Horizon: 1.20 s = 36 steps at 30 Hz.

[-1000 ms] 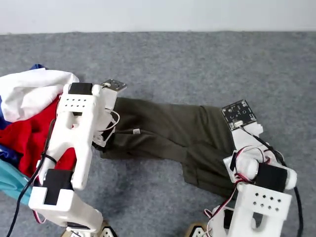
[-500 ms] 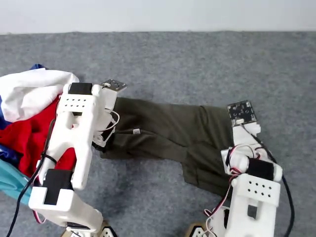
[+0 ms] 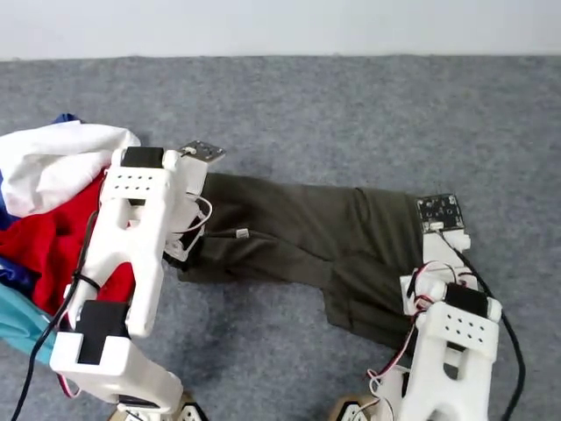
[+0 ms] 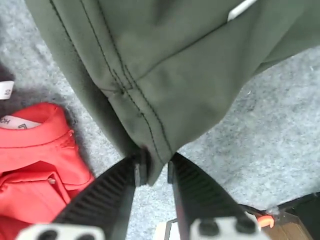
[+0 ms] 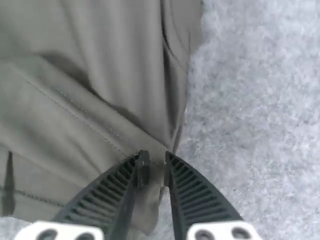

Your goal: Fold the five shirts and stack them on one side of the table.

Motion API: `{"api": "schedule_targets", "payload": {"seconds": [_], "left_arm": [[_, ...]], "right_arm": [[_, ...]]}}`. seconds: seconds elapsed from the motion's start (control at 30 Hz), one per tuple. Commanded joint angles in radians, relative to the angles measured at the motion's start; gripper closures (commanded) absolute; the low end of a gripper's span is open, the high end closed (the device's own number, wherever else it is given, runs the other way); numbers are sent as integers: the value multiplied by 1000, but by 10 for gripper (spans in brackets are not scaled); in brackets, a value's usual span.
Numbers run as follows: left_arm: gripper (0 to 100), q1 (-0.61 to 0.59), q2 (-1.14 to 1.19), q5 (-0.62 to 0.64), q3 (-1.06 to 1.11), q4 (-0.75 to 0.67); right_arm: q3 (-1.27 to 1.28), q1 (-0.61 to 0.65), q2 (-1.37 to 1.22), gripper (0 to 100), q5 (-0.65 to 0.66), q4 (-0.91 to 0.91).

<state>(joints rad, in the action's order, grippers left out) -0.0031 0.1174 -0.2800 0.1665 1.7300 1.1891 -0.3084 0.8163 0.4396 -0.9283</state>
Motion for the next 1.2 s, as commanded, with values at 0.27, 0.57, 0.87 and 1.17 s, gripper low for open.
{"api": "schedule_targets", "payload": {"seconds": [0.27,0.57,0.87,1.17], "left_arm": [[913,6,-34,-3,-5,23],[913,6,-34,-3,-5,23],[913,6,-34,-3,-4,23],[913,6,-34,-3,-4,23]], "right_arm": [[-8,-12,-91,929,-8,48],[-8,-12,-177,945,-6,101],[-60,-15,-202,988,41,101],[-453,-10,-200,988,34,-120]]}}
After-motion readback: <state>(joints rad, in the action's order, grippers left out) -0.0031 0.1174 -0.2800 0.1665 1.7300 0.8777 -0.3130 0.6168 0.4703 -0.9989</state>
